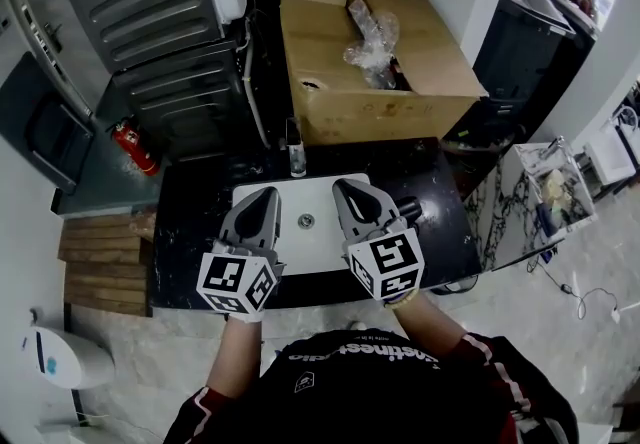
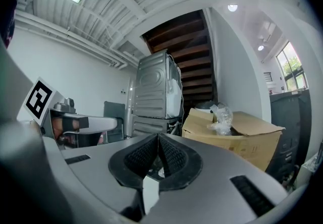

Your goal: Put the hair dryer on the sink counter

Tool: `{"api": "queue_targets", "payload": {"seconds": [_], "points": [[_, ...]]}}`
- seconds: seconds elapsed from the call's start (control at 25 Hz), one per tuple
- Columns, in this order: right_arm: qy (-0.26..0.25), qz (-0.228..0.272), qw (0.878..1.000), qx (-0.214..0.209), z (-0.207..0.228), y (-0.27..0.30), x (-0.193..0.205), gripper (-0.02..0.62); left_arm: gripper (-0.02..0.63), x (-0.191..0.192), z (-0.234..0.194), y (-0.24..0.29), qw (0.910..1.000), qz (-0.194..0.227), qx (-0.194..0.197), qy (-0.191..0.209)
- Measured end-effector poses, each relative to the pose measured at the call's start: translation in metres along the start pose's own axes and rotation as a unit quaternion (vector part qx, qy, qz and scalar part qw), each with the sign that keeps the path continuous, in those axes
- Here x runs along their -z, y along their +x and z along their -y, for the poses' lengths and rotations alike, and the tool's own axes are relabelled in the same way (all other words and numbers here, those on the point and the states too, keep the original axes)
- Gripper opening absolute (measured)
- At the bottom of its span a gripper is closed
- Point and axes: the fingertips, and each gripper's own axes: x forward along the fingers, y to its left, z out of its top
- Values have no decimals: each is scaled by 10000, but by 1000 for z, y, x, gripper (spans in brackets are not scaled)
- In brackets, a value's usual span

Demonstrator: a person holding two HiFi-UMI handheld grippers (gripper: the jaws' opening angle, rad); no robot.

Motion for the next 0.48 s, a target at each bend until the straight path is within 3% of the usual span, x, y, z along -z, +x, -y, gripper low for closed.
{"api": "queue_targets", "payload": {"seconds": [0.48], "points": [[103, 93, 9999, -82, 0, -2, 0, 38, 15, 4, 9, 5, 9999, -106, 103, 41]]}}
